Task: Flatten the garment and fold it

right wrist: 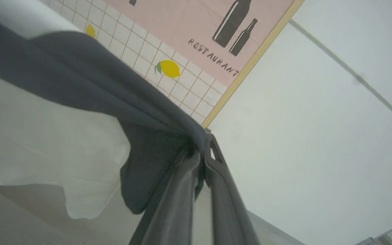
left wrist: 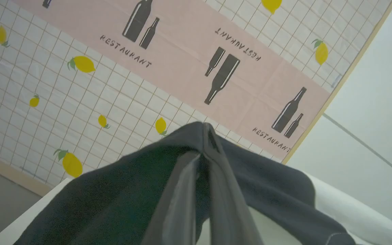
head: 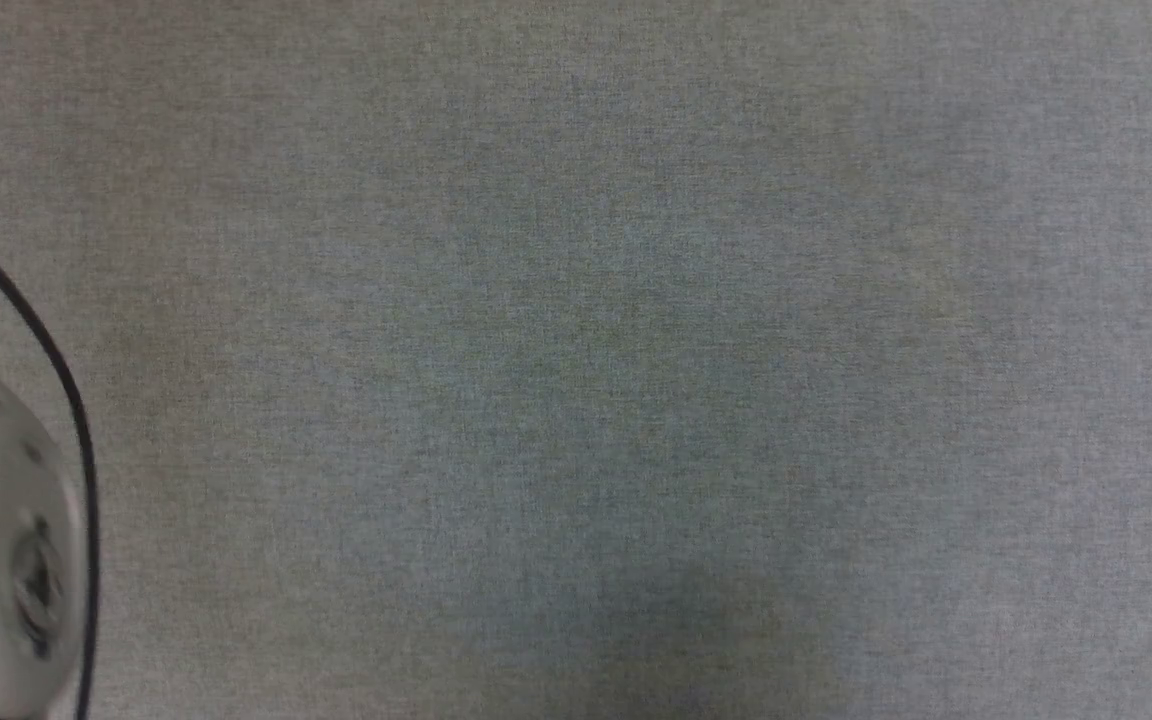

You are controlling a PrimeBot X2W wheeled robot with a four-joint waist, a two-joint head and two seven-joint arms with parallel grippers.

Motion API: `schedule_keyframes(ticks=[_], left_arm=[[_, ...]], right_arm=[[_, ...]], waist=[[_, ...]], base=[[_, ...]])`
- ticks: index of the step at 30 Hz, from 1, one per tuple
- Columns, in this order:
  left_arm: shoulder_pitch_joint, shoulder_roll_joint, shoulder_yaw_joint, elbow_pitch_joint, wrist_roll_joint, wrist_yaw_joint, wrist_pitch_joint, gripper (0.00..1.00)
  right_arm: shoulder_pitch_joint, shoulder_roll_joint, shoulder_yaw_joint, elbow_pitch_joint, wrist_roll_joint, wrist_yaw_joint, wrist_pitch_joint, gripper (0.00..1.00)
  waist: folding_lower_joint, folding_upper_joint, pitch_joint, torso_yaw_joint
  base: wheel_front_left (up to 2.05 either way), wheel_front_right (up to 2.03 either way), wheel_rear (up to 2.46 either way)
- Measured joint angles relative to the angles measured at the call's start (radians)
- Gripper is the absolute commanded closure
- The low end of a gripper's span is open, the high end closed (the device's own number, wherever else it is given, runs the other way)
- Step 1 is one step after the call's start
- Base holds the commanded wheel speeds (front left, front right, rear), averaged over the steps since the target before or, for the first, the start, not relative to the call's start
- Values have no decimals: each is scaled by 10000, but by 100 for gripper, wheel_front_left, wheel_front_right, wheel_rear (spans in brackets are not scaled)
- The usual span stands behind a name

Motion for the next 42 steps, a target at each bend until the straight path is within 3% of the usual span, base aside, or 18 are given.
schedule_keyframes(ticks=[8, 15, 23, 29, 36, 42], left_arm=[[2997, 267, -869, 1110, 510, -575, 556, 100], [6492, 566, -1417, 293, 635, -786, 1893, 100], [10557, 395, -1595, -1927, 178, -284, 3020, 100], [13160, 305, -1634, -3453, 52, 261, 3639, 100], [15023, 228, -1870, -4332, 23, 696, 4171, 100], [15817, -12, -2144, -4335, -21, 771, 4219, 100]], right_arm=[[3426, -328, 635, -334, 1921, -2, 1394, 100], [6832, -761, 694, -2023, 3101, -4, 2546, 100], [10567, -897, -274, -3843, 3555, -4, 3538, 100], [12820, -577, -1080, -4817, 3513, -4, 3789, 100], [14357, -420, -1396, -5129, 3026, -4, 3791, 100], [15186, -322, -1312, -4796, 2631, -4, 3791, 100]], waist=[[-2, 0, -712, 52], [-3, 0, -1912, 174], [-5, 0, -3363, 310], [-5, 0, -4285, 444], [-5, 1, -4829, 678], [-4, 1, -4870, 852]], base=[[0, 0, 0], [0, 0, 0], [0, 0, 0], [0, 0, 0], [0, 0, 0], [0, 0, 0]])
